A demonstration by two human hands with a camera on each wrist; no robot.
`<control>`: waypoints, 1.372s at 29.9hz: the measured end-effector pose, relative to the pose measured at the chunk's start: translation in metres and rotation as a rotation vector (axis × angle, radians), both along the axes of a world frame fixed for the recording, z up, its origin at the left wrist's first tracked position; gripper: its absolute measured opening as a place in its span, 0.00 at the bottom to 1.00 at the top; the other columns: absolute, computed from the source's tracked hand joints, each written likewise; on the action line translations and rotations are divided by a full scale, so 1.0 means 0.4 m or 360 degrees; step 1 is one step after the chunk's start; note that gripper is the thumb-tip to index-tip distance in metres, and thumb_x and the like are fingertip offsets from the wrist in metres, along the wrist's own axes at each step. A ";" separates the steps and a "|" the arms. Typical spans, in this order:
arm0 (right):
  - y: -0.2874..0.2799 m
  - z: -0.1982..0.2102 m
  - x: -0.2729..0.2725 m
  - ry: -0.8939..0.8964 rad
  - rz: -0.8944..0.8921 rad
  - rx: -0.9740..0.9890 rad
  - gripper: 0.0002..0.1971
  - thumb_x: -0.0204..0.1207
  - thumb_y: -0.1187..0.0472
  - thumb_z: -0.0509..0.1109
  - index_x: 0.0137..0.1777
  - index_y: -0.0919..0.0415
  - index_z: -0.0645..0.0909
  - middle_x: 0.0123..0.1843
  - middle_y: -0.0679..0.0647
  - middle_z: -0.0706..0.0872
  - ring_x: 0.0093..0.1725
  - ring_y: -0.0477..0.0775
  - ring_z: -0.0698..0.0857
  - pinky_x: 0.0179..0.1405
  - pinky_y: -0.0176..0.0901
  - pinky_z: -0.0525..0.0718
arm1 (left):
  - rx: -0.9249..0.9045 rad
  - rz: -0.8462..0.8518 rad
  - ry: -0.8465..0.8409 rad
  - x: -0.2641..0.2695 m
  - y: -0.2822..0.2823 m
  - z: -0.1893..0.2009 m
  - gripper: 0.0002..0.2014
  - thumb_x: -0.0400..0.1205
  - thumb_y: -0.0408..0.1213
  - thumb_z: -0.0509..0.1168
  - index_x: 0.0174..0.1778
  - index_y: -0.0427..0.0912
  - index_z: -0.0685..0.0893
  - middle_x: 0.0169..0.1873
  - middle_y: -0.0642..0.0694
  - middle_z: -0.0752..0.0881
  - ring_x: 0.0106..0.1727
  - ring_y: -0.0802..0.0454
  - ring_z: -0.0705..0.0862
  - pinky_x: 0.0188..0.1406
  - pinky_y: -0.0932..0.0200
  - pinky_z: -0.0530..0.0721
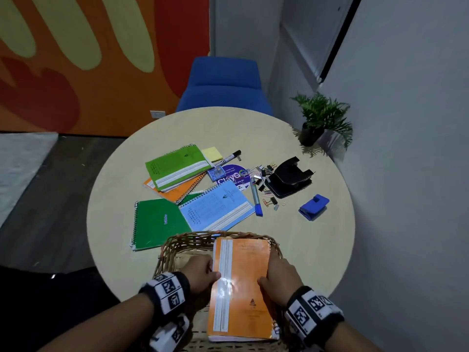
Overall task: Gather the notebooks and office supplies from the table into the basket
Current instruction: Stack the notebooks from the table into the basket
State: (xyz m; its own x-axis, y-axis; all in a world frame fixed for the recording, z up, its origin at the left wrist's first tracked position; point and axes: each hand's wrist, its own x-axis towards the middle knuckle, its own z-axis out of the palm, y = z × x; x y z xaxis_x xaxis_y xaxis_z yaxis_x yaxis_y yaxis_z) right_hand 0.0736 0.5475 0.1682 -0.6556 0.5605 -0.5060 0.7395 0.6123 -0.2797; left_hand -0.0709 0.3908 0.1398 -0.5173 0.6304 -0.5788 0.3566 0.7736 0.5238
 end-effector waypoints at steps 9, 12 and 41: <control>-0.071 -0.013 -0.005 -0.0308 0.0711 0.0399 0.18 0.78 0.56 0.64 0.67 0.58 0.73 0.72 0.60 0.71 0.64 0.64 0.78 0.57 0.55 0.80 | -0.0346 -0.0346 0.0340 -0.004 0.042 -0.006 0.18 0.77 0.51 0.68 0.54 0.41 0.86 0.54 0.44 0.89 0.54 0.47 0.87 0.52 0.57 0.84; -0.075 -0.017 -0.006 -0.0447 0.0800 0.0353 0.23 0.77 0.50 0.64 0.70 0.57 0.70 0.76 0.60 0.67 0.68 0.66 0.75 0.60 0.59 0.79 | -0.0182 -0.0359 0.0499 -0.037 0.062 0.063 0.14 0.77 0.51 0.67 0.49 0.45 0.86 0.47 0.46 0.89 0.49 0.48 0.87 0.48 0.56 0.85; 0.030 0.254 -0.047 0.0787 0.0183 0.0318 0.35 0.75 0.49 0.71 0.79 0.44 0.61 0.80 0.44 0.65 0.71 0.46 0.74 0.60 0.44 0.81 | 0.0118 -0.0744 0.0956 -0.354 0.227 0.338 0.09 0.83 0.38 0.59 0.56 0.45 0.81 0.52 0.39 0.87 0.51 0.39 0.84 0.41 0.56 0.74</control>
State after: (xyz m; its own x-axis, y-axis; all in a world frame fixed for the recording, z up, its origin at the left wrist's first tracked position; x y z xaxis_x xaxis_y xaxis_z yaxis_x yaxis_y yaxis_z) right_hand 0.0549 0.5593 0.2699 -0.8510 0.5250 -0.0129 0.4744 0.7581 -0.4474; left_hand -0.2124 0.4816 0.2748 -0.3996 0.8874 -0.2297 0.8783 0.4424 0.1812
